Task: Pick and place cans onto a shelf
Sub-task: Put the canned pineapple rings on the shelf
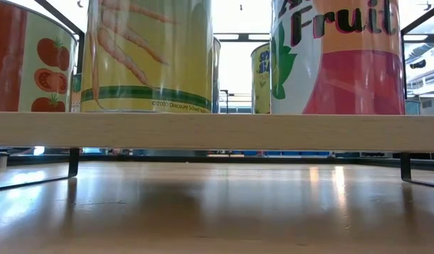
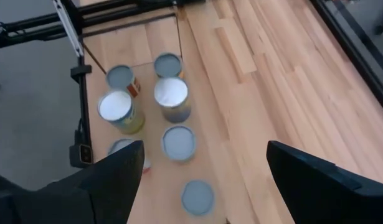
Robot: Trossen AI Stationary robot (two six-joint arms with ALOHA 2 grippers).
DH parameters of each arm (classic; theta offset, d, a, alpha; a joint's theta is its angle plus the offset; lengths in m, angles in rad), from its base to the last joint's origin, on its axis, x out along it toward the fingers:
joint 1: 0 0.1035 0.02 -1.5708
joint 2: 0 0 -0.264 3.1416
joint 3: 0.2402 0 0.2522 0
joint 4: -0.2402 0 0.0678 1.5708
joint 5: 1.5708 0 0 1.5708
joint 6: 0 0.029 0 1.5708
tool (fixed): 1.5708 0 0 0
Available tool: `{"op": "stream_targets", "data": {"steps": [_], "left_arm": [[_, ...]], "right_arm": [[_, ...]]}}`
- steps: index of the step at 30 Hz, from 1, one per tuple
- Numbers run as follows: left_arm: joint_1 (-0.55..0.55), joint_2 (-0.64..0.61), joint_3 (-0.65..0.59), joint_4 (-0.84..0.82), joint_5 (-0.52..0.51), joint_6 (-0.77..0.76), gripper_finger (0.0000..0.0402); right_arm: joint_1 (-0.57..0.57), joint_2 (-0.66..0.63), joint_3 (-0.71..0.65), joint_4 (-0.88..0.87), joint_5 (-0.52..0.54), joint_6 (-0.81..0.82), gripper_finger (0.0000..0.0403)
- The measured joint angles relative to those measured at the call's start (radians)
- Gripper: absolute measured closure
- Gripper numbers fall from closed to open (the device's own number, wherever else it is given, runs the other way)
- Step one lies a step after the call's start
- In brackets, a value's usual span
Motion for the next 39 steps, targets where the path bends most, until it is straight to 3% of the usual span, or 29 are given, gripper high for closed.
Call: {"op": "stream_targets", "data": {"steps": [6,12,17,22,25,28,31,34,39], "left_arm": [[0.206,0.027,0.033,0.181,-0.005,0.373,0.0129],[0.421,0.113,0.031,0.494,0.222,0.767,0.0129],[0.543,0.205,0.031,0.518,0.27,0.857,0.0129],[0.615,0.276,0.03,0.517,0.292,0.918,0.0129],[0.648,0.295,0.03,0.497,0.249,0.959,0.0129],[0.673,0.303,0.03,0.447,0.125,0.997,0.0129],[0.688,0.302,0.03,0.418,0.035,1.039,0.0129],[0.689,0.282,0.03,0.398,0.014,1.075,0.0129],[0.708,0.215,0.075,0.401,0.045,0.98,0.0129]], "right_arm": [[0.021,-0.004,0.0,0.0,-0.019,0.043,0.0058],[0.047,-0.017,0.0,0.001,-0.025,0.075,0.0058],[0.098,-0.016,0.0,0.001,-0.035,0.079,0.0058],[0.149,-0.016,-0.002,0.009,0.151,-0.045,0.0058],[0.12,-0.011,-0.033,0.046,0.166,-0.076,0.0058],[0.048,-0.007,-0.079,0.049,0.179,0.058,0.0058],[-0.027,-0.011,-0.132,0.11,0.167,0.085,0.0058],[-0.082,-0.009,-0.167,0.181,0.155,-0.047,0.0058],[-0.094,-0.018,-0.194,0.298,0.235,-0.609,0.0058]]}}
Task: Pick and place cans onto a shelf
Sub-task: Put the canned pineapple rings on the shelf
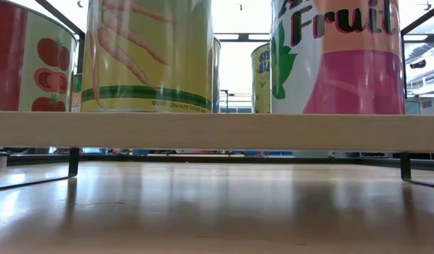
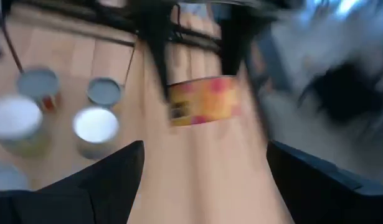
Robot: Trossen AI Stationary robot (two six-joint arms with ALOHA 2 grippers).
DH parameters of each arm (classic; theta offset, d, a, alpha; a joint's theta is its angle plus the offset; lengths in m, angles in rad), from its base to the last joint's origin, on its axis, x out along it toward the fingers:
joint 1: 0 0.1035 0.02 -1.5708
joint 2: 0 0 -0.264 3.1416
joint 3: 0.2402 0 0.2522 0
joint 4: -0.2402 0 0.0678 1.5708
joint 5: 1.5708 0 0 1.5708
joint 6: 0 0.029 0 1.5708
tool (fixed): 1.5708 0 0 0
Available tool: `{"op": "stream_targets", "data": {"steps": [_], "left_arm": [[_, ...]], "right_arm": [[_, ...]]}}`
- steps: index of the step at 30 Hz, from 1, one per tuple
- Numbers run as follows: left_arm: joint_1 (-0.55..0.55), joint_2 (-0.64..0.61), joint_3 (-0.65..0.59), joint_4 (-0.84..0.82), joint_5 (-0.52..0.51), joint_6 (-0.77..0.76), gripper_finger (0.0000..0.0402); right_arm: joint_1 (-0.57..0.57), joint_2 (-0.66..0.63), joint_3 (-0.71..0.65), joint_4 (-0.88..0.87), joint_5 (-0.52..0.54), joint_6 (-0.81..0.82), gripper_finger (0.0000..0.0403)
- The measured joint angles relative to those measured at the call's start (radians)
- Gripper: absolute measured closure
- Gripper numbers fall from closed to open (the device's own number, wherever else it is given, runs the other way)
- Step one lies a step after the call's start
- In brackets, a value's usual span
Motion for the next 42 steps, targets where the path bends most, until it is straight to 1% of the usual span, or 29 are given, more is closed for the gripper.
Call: {"op": "stream_targets", "data": {"steps": [2,4,6,8,11,14,16,18,20,24,27,32,36,42], "left_arm": [[0.028,-0.025,0.003,-0.001,-0.001,-0.095,0.0129],[0.059,-0.039,0.003,-0.003,-0.02,-0.198,0.0129],[0.087,-0.042,0.003,-0.004,-0.061,-0.308,0.0129],[0.117,-0.042,0.003,-0.003,-0.089,-0.41,0.0129],[0.161,-0.038,0.003,0.015,-0.098,-0.556,0.0129],[0.192,-0.036,0.003,0.083,-0.096,-0.597,0.0129],[0.205,-0.047,0.003,0.154,-0.059,-0.598,0.0129],[0.215,-0.06,0.003,0.229,-0.023,-0.599,0.0129],[0.221,-0.069,0.003,0.267,0.0,-0.599,0.0129],[0.227,-0.076,0.003,0.279,0.006,-0.595,0.0129],[0.227,-0.083,0.003,0.303,0.033,-0.575,0.0129],[0.226,-0.087,0.003,0.308,0.085,-0.558,0.0126],[0.224,-0.087,0.003,0.306,0.158,-0.557,0.0125],[0.214,-0.081,0.003,0.314,0.168,-0.552,0.0124]], "right_arm": [[-0.01,0.001,-0.001,0.018,0.039,-0.182,0.0058],[-0.042,0.001,-0.001,0.055,0.085,-0.318,0.0058],[-0.078,0.002,-0.001,0.095,0.127,-0.438,0.0058],[-0.115,0.002,-0.001,0.134,0.132,-0.561,0.0058],[-0.173,0.002,-0.001,0.187,0.132,-0.714,0.0058],[-0.224,0.001,-0.001,0.217,0.132,-0.81,0.0058],[-0.247,-0.003,-0.001,0.238,0.116,-0.854,0.0058],[-0.265,-0.02,-0.001,0.282,0.068,-0.873,0.0058],[-0.279,-0.041,-0.001,0.341,0.026,-0.882,0.0058],[-0.297,-0.081,0.001,0.439,0.008,-0.97,0.0058],[-0.31,-0.091,0.001,0.423,-0.055,-0.987,0.0058],[-0.335,-0.078,-0.001,0.32,-0.143,-0.927,0.0057],[-0.348,-0.058,-0.001,0.298,-0.144,-0.902,0.0053],[-0.357,-0.045,-0.001,0.295,-0.153,-0.862,0.0055]]}}
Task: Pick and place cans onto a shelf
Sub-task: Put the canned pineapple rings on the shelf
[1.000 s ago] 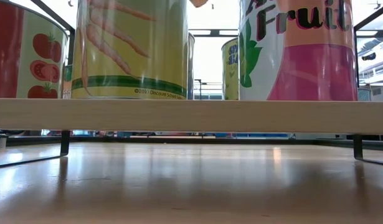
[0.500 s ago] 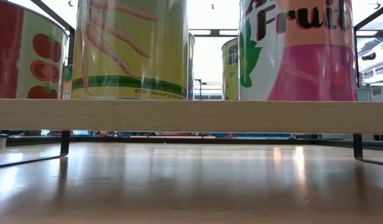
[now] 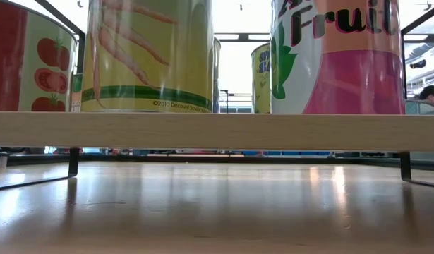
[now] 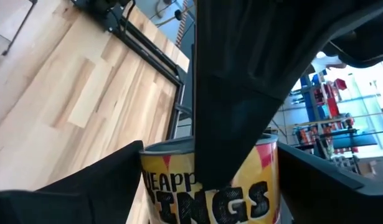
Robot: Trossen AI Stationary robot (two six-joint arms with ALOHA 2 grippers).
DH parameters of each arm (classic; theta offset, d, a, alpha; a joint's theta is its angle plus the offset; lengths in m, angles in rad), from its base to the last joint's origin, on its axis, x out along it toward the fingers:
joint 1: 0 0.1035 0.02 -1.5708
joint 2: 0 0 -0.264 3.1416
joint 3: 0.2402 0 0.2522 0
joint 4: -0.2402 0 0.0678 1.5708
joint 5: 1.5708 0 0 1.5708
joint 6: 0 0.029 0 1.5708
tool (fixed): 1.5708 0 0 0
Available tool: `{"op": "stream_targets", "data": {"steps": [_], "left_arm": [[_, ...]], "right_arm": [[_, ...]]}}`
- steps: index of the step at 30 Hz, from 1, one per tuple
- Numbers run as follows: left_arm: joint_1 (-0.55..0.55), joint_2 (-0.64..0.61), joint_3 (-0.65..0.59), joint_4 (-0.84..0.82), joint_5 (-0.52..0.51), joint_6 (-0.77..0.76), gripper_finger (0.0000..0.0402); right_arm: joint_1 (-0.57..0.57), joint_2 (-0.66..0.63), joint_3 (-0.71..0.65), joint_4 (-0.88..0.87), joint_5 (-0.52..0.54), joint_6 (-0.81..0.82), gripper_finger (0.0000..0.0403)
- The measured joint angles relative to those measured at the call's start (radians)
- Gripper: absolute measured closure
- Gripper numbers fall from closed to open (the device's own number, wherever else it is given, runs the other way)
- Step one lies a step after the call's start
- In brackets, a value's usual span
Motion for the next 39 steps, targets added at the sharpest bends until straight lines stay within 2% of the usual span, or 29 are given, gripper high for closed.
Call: {"op": "stream_targets", "data": {"steps": [9,17,22,25,27,31,39], "left_arm": [[0.0,0.0,0.0,0.012,0.006,0.017,0.0113],[-0.007,-0.018,-0.002,0.007,0.031,0.142,0.0056],[-0.031,-0.078,0.0,-0.021,0.023,0.248,0.0048],[-0.048,-0.112,0.0,-0.018,0.026,0.322,0.0047],[-0.055,-0.13,0.0,0.007,0.032,0.364,0.0047],[-0.058,-0.133,0.0,0.111,0.156,0.44,0.0047],[-0.057,-0.098,0.0,0.335,0.364,0.499,0.0049]], "right_arm": [[-0.001,0.0,0.0,0.005,0.011,0.059,0.0105],[0.022,-0.006,0.0,0.011,0.003,0.119,0.0104],[0.051,-0.042,0.0,0.015,-0.001,0.167,0.0109],[0.073,-0.075,0.0,0.067,-0.042,0.199,0.0105],[0.089,-0.096,0.0,0.148,-0.111,0.218,0.0104],[0.106,-0.123,0.001,0.32,-0.244,0.226,0.0107],[0.107,-0.096,0.001,0.393,-0.316,0.209,0.0105]]}}
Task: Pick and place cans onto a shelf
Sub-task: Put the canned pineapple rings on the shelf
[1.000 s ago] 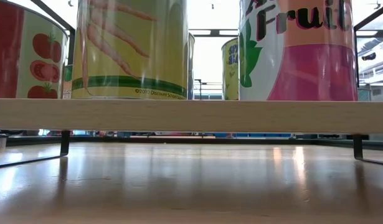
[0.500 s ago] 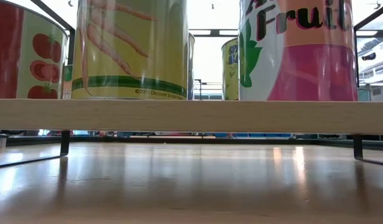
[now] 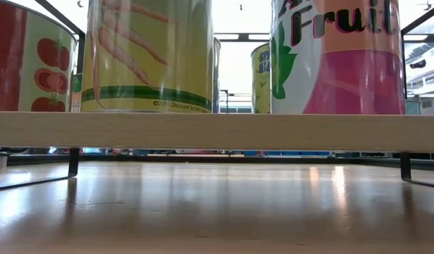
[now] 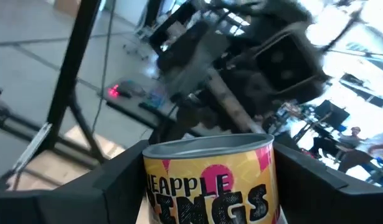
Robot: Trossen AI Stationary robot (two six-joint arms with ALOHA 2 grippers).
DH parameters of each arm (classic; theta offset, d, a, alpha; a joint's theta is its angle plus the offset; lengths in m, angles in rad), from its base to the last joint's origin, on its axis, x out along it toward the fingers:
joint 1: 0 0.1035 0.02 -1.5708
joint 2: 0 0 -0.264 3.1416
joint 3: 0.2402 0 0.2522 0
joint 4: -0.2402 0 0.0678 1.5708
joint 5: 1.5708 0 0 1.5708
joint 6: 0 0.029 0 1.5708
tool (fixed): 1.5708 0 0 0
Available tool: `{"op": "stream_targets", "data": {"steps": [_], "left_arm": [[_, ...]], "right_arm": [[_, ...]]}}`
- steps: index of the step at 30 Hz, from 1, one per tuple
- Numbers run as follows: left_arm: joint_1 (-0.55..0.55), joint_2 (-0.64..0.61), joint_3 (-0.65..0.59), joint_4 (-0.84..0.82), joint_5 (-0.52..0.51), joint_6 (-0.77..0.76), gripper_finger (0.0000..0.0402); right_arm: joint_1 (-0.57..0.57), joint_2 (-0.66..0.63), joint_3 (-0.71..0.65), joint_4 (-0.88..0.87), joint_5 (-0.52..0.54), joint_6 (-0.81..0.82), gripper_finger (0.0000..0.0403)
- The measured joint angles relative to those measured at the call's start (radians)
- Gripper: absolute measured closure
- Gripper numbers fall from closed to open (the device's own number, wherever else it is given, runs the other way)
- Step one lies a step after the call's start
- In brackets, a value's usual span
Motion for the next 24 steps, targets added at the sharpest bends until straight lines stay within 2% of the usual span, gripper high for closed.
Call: {"op": "stream_targets", "data": {"steps": [6,11,17,24], "left_arm": [[-0.001,0.006,0.0,0.063,0.1,0.069,0.0062],[-0.018,0.006,0.0,0.144,0.113,0.219,0.0063],[-0.056,0.002,0.0,0.174,-0.072,0.432,0.0063],[-0.055,0.02,0.0,0.2,-0.179,0.459,0.0063]], "right_arm": [[0.02,0.008,-0.002,0.109,-0.066,0.036,0.0106],[0.036,0.008,-0.002,0.248,-0.031,0.107,0.0106],[0.034,0.007,-0.001,0.353,0.039,0.306,0.0107],[0.027,0.005,0.0,0.354,0.083,0.424,0.0107]]}}
